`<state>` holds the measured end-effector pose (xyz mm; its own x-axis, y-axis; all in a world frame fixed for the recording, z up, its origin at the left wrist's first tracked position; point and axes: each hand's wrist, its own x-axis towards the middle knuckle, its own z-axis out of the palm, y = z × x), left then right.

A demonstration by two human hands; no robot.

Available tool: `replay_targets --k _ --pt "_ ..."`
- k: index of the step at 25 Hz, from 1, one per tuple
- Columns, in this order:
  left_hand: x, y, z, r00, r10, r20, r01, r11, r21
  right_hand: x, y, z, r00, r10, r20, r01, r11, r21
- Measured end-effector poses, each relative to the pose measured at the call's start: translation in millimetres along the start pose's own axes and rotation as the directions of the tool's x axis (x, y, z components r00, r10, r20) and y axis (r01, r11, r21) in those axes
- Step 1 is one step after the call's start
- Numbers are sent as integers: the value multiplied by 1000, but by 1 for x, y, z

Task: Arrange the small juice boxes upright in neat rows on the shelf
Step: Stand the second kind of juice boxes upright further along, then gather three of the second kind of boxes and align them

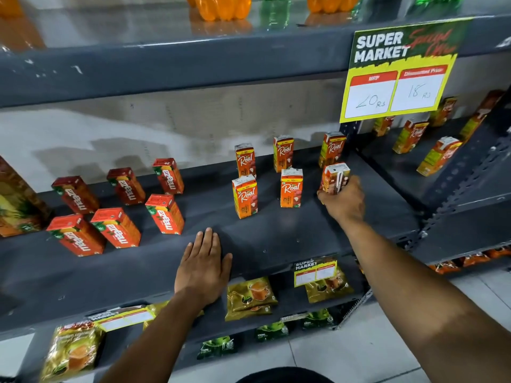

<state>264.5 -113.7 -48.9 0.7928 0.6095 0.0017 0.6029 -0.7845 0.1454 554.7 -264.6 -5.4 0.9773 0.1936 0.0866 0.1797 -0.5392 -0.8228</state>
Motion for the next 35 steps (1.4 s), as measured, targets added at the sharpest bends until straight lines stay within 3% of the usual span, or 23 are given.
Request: replay_targets --k 3,6,8,11,13,17,21,23,25,26,27,29,30,32,35 --pt "0 0 0 1000 3 -1 -3 1000 14 4 4 -4 998 -36 43 36 999 12" --pt "1 0 1 1000 -5 -9 5 1000 12 12 -4 -22 981 -194 -14 194 977 84" --pt "3 0 2 1000 -2 1 2 1000 26 28 -18 -37 947 -305 97 315 942 -115" --pt "2 2 2 1000 -11 16 11 999 41 52 -44 -54 857 -272 438 478 735 -480" --pt "1 2 0 999 -16 28 14 999 48 63 -58 -59 788 -234 570 579 596 -556" --pt "0 3 -2 999 -21 45 19 999 49 73 -61 -64 578 -343 740 816 236 -528" --pt "0 4 -2 999 -19 44 16 998 62 83 -57 -72 359 -440 823 894 -92 -439" --pt "0 2 -1 999 -10 33 8 999 51 86 -53 -73 333 -434 837 884 -165 -438" --pt "0 -1 -1 1000 -4 17 4 1000 8 88 -47 -76 372 -446 814 886 -89 -454" --pt "0 -3 -2 1000 -5 14 5 999 -35 87 -44 -80 434 -458 776 882 41 -469" --pt "1 -3 -5 1000 -10 11 11 995 -101 87 -40 -85 520 -466 716 853 242 -462" --pt "8 -1 -11 998 -53 21 57 946 -318 90 -27 -91 669 -408 621 677 680 -282" --pt "14 0 -18 995 -87 43 97 887 -451 89 -19 -92 711 -358 605 549 821 -159" --pt "30 -1 -32 988 -130 88 156 761 -629 89 -4 -92 760 -249 601 315 949 -5" --pt "59 2 -45 987 -142 81 159 718 -678 80 14 -79 758 -183 625 147 983 109"
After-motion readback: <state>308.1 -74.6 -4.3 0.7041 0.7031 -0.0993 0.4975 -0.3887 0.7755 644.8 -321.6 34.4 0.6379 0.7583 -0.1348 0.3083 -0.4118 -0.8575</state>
